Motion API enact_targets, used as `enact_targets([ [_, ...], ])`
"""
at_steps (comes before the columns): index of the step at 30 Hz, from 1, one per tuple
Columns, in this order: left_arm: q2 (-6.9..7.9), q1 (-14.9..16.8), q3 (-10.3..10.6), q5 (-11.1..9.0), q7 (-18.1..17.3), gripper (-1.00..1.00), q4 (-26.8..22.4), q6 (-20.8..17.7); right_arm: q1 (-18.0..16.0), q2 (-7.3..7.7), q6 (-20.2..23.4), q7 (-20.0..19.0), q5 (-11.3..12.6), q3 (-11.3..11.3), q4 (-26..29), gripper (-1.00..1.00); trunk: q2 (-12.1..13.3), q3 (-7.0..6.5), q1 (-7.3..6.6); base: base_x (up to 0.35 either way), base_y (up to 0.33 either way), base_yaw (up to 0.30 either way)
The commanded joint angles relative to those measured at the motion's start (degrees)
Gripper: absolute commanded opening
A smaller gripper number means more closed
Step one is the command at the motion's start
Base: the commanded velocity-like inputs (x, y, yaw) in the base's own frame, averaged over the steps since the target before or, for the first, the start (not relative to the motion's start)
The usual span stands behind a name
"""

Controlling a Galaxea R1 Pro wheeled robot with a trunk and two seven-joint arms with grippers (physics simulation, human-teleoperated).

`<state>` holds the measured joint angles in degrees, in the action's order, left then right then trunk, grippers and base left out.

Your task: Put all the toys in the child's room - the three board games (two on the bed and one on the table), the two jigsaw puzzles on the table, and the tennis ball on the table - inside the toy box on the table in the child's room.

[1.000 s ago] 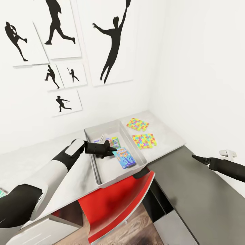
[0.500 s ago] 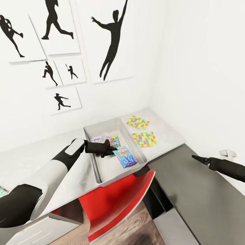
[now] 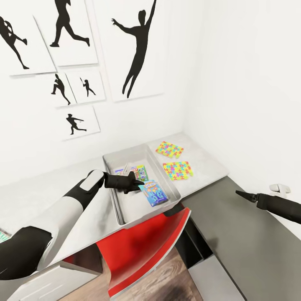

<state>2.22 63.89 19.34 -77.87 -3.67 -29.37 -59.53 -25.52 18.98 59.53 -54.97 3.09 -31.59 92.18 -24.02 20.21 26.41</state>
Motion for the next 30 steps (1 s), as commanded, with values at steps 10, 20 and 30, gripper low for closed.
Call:
enact_targets([
  [10,0.07,0.0,0.3,0.1,-0.4,-1.0,0.0,0.0,-0.1,0.01,0.5,0.0,0.3,0.0,0.0,1.0,-0.1,0.65,0.03,0.0,0.0,0.0],
  [20,0.07,0.0,0.4,0.1,-0.3,-1.0,0.0,0.0,0.0,0.01,0.5,0.0,0.3,0.0,0.0,1.0,-0.1,1.51,0.03,0.0,0.0,0.0],
  [30,0.07,0.0,0.5,0.1,-0.1,-1.0,0.0,0.0,-0.1,0.01,0.5,0.0,0.3,0.0,0.0,1.0,-0.1,2.02,0.03,0.0,0.0,0.0],
])
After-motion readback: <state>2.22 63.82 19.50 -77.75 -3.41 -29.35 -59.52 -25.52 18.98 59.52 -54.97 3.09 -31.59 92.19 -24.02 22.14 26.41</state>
